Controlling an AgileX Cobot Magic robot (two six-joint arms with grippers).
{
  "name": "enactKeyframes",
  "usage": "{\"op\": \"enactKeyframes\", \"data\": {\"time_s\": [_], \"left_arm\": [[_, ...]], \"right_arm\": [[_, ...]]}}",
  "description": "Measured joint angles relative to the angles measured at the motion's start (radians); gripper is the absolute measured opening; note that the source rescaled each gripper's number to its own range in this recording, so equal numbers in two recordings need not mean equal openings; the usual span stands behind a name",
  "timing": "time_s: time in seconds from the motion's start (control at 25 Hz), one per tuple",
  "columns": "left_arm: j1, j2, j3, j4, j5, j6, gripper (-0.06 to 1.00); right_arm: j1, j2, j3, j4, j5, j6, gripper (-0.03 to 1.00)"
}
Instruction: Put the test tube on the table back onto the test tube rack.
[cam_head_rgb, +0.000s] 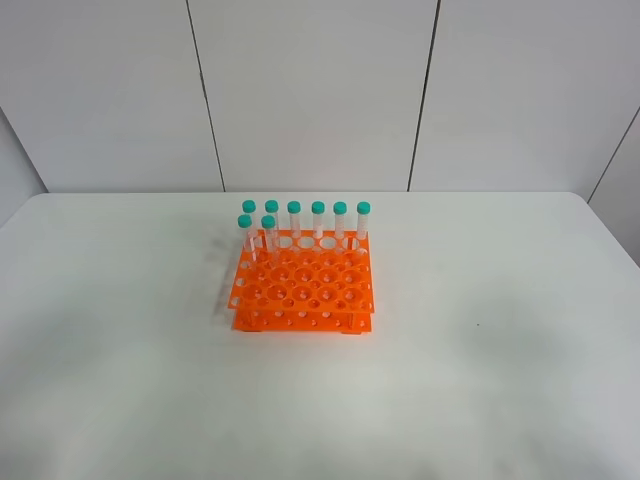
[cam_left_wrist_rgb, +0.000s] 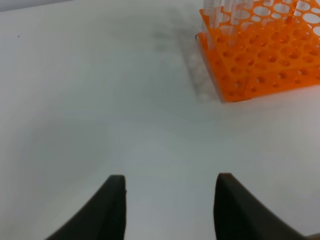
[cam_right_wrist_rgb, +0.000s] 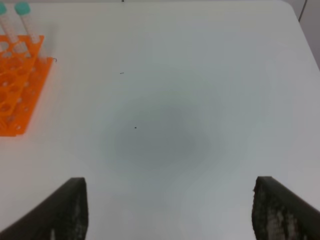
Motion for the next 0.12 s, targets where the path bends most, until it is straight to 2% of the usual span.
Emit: {"op": "enactKeyframes", "data": {"time_s": [0.12], "left_arm": [[0.000, 0.000, 0.000, 0.000, 0.000, 0.000, 0.63]], "right_arm": [[0.000, 0.000, 0.000, 0.000, 0.000, 0.000, 0.87]]}}
